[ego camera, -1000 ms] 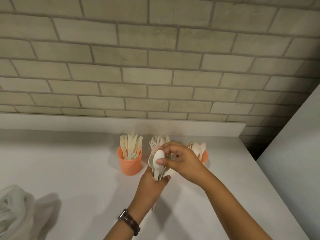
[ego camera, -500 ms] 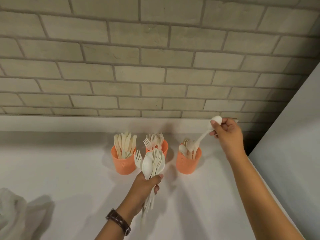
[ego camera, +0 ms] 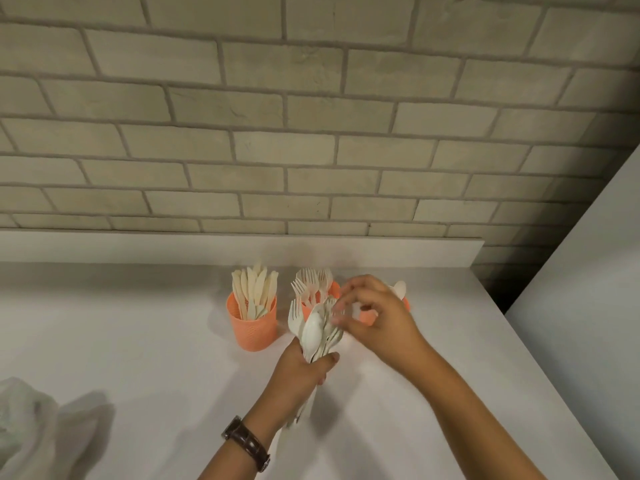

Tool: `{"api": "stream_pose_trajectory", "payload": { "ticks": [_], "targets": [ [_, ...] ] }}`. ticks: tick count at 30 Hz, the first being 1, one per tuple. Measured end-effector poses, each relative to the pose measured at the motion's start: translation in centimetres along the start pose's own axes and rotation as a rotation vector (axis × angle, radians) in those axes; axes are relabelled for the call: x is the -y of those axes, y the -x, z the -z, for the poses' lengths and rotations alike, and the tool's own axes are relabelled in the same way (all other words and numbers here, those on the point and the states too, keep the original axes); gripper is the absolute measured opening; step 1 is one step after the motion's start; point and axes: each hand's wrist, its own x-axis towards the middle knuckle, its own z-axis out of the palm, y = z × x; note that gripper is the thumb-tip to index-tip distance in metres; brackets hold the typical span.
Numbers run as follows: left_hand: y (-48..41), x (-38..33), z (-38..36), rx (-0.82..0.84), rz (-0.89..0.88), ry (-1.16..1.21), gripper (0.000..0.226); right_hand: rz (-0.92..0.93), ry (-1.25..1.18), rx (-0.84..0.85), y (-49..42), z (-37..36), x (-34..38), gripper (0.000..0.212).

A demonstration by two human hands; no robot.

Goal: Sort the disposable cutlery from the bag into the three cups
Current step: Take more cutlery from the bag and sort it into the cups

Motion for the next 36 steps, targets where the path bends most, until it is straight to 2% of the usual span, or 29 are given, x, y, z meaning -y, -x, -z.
{"api": "stream_pose_trajectory", "payload": {
  "ticks": [2, 7, 12, 15, 19, 23, 26, 31, 33, 36],
  "targets": [
    [-0.1, 0.1, -0.2, -0.019, -0.033, -0.054, 0.031, 0.012, 0.107, 0.071, 0.4, -0.9, 0.7, 0.019],
    [-0.2, 0.9, -0.2, -0.134, -0.126, -0.134, 0.045, -0.098, 0.295, -0.038, 1.3, -2.5, 1.6, 0.041],
    [0.1, 0.6, -0.6, -0.159, -0.190, -0.101, 0.046, -0.247, 0.117, -0.024, 1.7, -4.1, 1.8, 0.021],
    [-0.1, 1.1, -0.4, -0.172, -0.177, -0.170, 0.048, -0.282, 0.016, -0.068, 1.4, -4.3, 1.6, 0.006],
    [0.1, 1.2, -0.3, -0.159, -0.103, -0.177, 0.044, -0.200, 0.009, -0.230, 0.0, -2.5, 2.4, 0.021],
    [0.7, 1.0, -0.2, -0.135, -0.027, -0.120, 0.032, -0.113, -0.034, -0.502, -2.1, 2.3, 3.2, 0.027],
    [0.3, 0.8, 0.3, -0.123, 0.029, -0.044, 0.024, -0.083, 0.136, -0.594, -2.9, 6.1, 2.1, 0.016],
    [-0.2, 0.4, 0.9, -0.030, 0.130, 0.119, 0.015, -0.175, 0.377, -0.543, -3.4, 7.1, -2.8, 0.021],
    [-0.2, 0.1, 0.8, 0.010, 0.156, 0.169, 0.017, -0.243, 0.465, -0.436, -3.5, 6.6, -5.0, 0.026],
    [-0.2, -0.2, 0.6, 0.034, 0.188, 0.267, 0.019, -0.364, 0.589, -0.216, -3.0, 5.4, -7.2, 0.045]
  ]
}}
